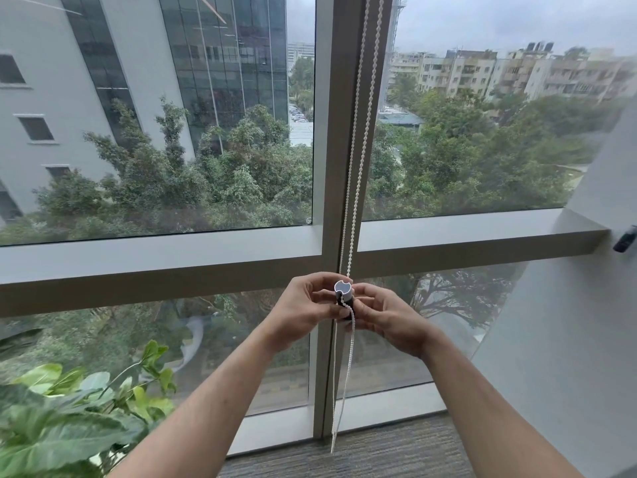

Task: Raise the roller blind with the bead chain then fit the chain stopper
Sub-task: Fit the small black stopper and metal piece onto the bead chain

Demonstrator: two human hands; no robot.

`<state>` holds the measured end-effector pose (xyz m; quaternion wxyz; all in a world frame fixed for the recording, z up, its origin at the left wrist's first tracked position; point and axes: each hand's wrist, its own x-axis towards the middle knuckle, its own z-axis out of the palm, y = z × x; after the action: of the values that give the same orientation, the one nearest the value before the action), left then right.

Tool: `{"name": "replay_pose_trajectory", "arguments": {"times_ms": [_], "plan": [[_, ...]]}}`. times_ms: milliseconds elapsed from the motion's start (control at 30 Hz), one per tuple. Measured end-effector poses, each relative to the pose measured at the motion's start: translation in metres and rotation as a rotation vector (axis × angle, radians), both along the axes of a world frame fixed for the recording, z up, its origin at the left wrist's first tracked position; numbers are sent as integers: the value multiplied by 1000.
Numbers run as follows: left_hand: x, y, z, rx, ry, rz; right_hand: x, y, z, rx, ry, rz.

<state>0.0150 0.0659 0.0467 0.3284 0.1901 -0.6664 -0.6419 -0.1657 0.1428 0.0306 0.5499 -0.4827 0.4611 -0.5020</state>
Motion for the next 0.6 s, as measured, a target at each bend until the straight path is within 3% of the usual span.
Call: {"name": "replay_pose_trajectory", "arguments": {"times_ms": [333, 600], "plan": [[5, 5, -6, -3, 4, -26, 11, 2, -8, -56, -39, -16], [17, 3, -11, -139, -106, 19, 19, 5, -12, -178, 256, -182]]}}
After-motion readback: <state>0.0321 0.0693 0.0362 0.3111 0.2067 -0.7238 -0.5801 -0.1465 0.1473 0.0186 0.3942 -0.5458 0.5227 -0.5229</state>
